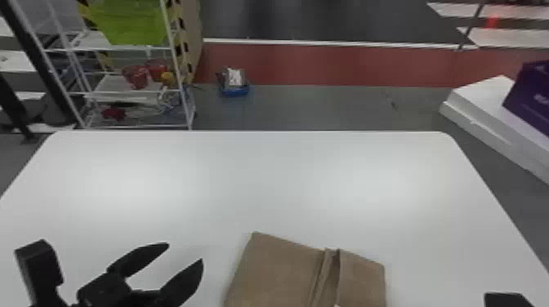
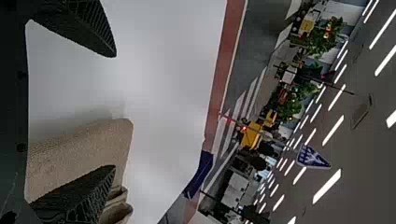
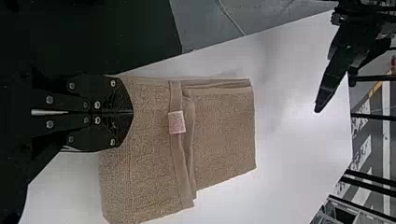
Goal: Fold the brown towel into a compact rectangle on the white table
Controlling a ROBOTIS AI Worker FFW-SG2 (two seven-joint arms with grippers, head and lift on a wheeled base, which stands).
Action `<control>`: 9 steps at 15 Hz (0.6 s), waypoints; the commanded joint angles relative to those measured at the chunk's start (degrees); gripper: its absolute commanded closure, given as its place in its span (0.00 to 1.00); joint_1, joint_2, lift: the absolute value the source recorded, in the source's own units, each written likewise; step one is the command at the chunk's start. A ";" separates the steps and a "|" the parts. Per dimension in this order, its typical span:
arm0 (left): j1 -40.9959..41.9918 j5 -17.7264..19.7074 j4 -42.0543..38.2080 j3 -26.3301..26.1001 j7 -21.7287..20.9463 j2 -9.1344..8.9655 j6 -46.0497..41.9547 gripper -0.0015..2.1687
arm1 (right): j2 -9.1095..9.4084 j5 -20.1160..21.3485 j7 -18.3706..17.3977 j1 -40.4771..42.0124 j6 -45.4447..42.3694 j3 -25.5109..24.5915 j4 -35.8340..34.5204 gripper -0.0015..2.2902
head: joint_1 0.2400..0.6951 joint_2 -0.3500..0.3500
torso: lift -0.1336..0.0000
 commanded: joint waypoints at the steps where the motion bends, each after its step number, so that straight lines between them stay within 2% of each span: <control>1: -0.01 0.18 0.29 0.12 0.09 -0.24 -0.03 0.01 | -0.24 0.49 0.72 0.19 3.48 2.71 -0.55 0.95 | 1.00 0.47 | 0.08; 6: -0.01 0.18 0.38 0.47 -0.26 -0.24 -0.03 0.01 | -1.29 4.01 0.72 0.28 9.10 9.47 -0.99 0.95 | 1.00 0.58 | 0.08; 9: -0.01 0.27 0.64 0.47 -0.53 -0.24 -0.03 0.01 | -2.79 7.43 0.72 0.72 12.09 12.20 -0.99 0.95 | 1.00 0.61 | 0.08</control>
